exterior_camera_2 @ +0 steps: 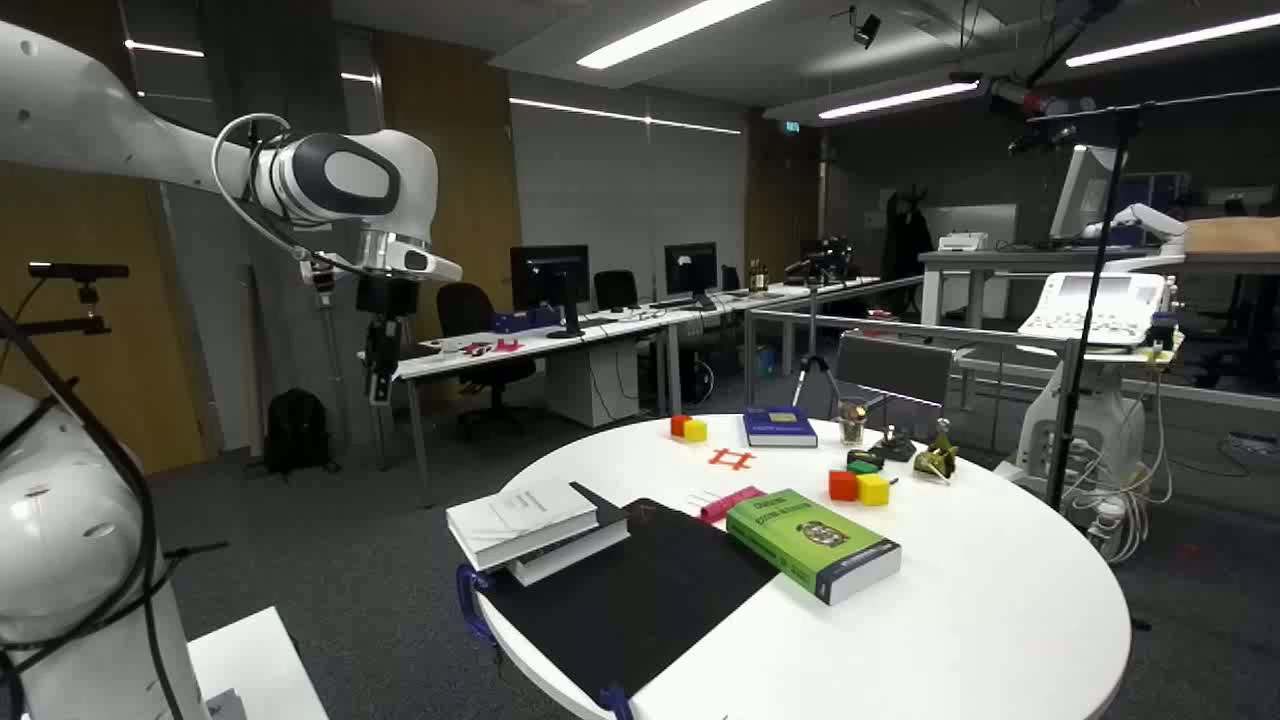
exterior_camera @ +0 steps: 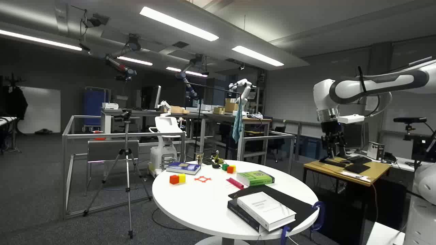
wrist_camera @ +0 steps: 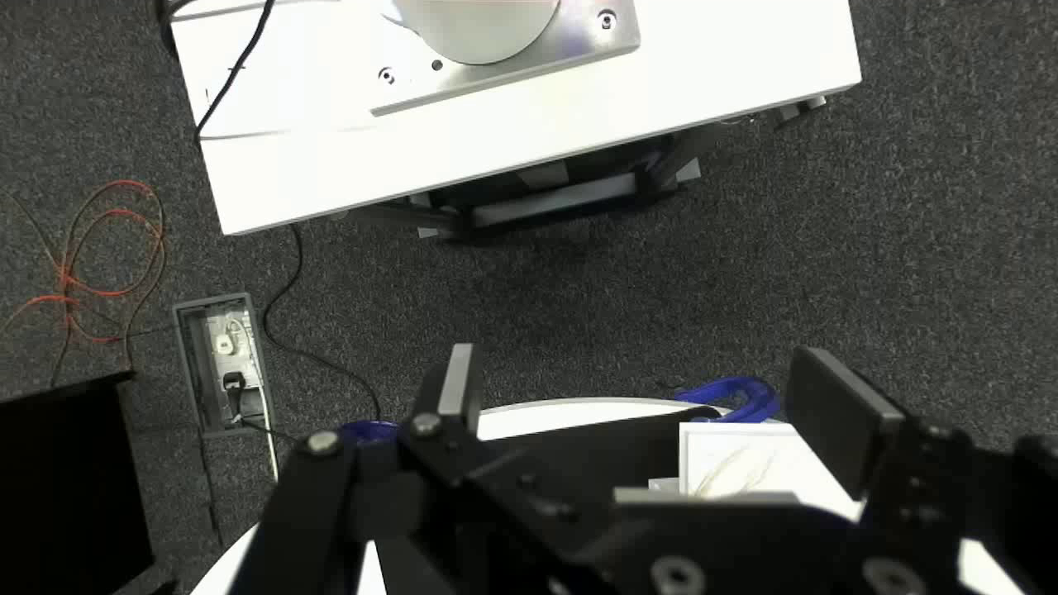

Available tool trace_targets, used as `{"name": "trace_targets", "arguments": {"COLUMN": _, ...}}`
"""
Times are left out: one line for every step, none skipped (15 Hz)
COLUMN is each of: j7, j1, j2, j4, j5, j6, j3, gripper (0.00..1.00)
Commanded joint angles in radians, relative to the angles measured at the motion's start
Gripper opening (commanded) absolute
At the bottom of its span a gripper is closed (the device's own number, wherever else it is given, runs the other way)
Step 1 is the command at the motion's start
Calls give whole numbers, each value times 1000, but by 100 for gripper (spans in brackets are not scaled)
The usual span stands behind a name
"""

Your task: Push the white book backwards slightly

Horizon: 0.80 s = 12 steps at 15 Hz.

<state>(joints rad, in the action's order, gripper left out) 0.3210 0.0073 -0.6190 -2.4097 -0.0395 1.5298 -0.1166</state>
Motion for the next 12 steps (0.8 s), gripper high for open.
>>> {"name": "trace_targets", "arguments": {"j7": -2, "j1": -5, "j2": 0, "j4": 2, "j5": -1, "j6": -1, "j3": -4, "gripper": 100}}
{"name": "trace_targets", "arguments": {"j7": -2, "j1": -5, "j2": 0, "j4": 2, "j5": -1, "j6": -1, "j3": -4, "gripper": 100}}
{"name": "trace_targets", "arguments": {"j7": -2, "j1": -5, "j2": 0, "j4": 2, "j5": -2, "j6": -1, "j3": -4, "gripper": 100}}
{"name": "trace_targets", "arguments": {"j7": -2, "j1": -5, "j2": 0, "j4": 2, "j5": -2, "j6": -1, "j3": -4, "gripper": 100}}
{"name": "trace_targets", "arguments": {"j7": -2, "j1": -5, "j2": 0, "j4": 2, "j5": -1, "j6": -1, "j3": -4, "gripper": 100}}
{"name": "trace_targets", "arguments": {"j7": -2, "j1": -5, "j2": 0, "j4": 2, "j5": -1, "j6": -1, "j3": -4, "gripper": 100}}
{"name": "trace_targets", "arguments": {"j7": -2, "j1": -5, "j2": 0, "j4": 2, "j5": -1, "j6": -1, "j3": -4, "gripper": 100}}
{"name": "trace_targets", "arguments": {"j7": -2, "j1": -5, "j2": 0, "j4": 2, "j5": -1, "j6": -1, "j3": -4, "gripper": 100}}
{"name": "trace_targets", "arguments": {"j7": -2, "j1": -5, "j2": 0, "j4": 2, "j5": -1, "j6": -1, "j3": -4, "gripper": 100}}
{"name": "trace_targets", "arguments": {"j7": 2, "j1": -1, "j2": -12, "j4": -10, "j5": -4, "j6": 15, "j3": -9, "gripper": 100}}
{"name": "trace_targets", "arguments": {"j7": -1, "j1": 7, "j2": -24, "j4": -28, "j5": -8, "j6": 28, "j3": -15, "gripper": 100}}
{"name": "trace_targets", "arguments": {"j7": -6, "j1": 15, "j2": -30, "j4": -42, "j5": -5, "j6": 27, "j3": -22, "gripper": 100}}
